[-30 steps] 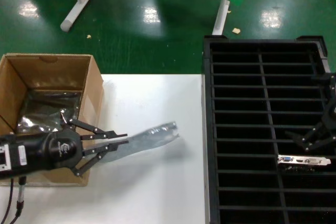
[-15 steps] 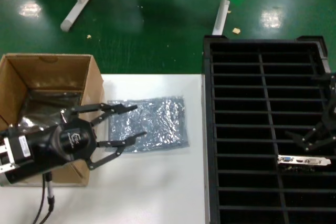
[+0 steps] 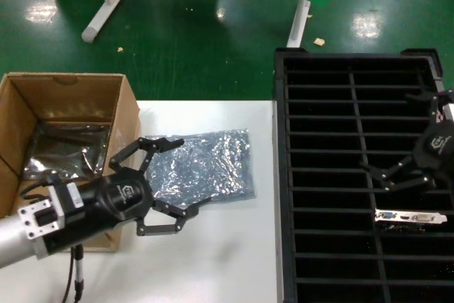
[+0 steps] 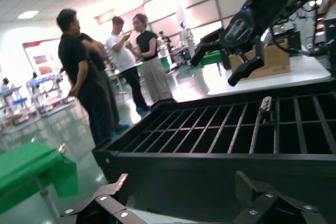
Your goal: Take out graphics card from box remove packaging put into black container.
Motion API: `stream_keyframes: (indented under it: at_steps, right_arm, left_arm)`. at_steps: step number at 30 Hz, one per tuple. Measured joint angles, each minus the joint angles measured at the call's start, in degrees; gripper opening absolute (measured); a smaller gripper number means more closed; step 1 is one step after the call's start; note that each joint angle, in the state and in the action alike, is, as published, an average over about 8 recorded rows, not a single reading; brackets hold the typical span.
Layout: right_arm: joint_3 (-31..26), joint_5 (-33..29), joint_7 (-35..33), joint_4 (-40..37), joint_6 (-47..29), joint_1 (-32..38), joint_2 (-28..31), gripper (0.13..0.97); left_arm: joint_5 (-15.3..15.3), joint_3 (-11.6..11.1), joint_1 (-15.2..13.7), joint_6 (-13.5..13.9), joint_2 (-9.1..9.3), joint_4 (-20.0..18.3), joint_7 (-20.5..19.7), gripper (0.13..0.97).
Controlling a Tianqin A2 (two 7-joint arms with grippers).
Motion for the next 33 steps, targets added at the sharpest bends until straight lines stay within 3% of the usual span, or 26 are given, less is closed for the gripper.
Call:
stream_keyframes:
  at_steps: [7,16,25,33]
  right_arm:
    - [1.3,1.6,-1.6,0.0,4.5,-2.7,-3.1,0.966]
    - [3.0,3.8,-3.6,0.0,10.3,-6.2,-7.2,0.966]
    - [4.7,5.9,-5.6,0.0,16.1,-9.7,-11.3,0.966]
    - [6.2,7.8,-7.4,0.0,21.2,-12.8,-14.9,0.966]
  left_arm:
    - [3.1,-1.9,3.2,-7.1,2.02,-4.2,-4.6,0.706]
    - [7.2,-4.4,7.4,-16.3,4.66,-9.7,-10.6,0.864]
    - [11.2,-6.9,11.6,-25.5,7.31,-15.2,-16.6,0.949]
    - [14.8,-9.1,15.3,-33.7,9.66,-20.1,-21.8,0.959]
